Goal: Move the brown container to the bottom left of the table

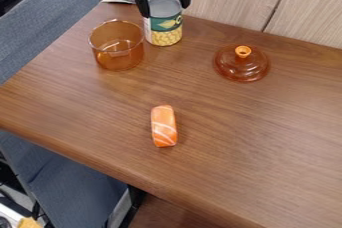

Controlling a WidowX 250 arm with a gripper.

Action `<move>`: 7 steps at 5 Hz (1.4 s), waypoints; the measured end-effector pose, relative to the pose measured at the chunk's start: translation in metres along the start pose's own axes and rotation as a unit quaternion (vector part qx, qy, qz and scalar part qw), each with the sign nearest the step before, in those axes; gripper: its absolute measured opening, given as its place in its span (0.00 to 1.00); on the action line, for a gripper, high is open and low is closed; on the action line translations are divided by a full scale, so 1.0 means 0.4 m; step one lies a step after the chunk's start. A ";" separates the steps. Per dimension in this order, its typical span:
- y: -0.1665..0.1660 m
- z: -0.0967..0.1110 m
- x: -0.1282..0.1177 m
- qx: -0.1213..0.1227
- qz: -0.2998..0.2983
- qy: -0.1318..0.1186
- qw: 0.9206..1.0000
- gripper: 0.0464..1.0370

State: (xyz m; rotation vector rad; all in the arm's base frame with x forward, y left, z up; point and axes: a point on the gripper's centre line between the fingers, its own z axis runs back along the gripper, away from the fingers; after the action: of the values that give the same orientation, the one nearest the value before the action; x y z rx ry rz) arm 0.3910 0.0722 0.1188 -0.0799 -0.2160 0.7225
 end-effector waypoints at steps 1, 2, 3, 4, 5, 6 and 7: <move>0.008 -0.035 -0.010 0.009 0.001 0.016 1.000 0.96; 0.018 -0.056 -0.009 0.015 -0.015 0.004 1.000 0.96; 0.043 -0.080 0.000 0.049 -0.024 -0.003 0.999 0.96; 0.066 -0.085 0.010 0.075 -0.029 -0.019 0.997 0.96; 0.100 -0.091 0.036 0.103 -0.016 -0.041 0.994 0.96; 0.136 -0.128 0.044 0.136 -0.006 -0.038 0.990 0.96; 0.139 -0.155 0.055 0.144 -0.001 -0.028 0.989 0.91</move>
State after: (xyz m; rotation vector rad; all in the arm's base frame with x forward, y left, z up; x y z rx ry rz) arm 0.3850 0.1286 0.0538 0.2152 -0.1632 0.7487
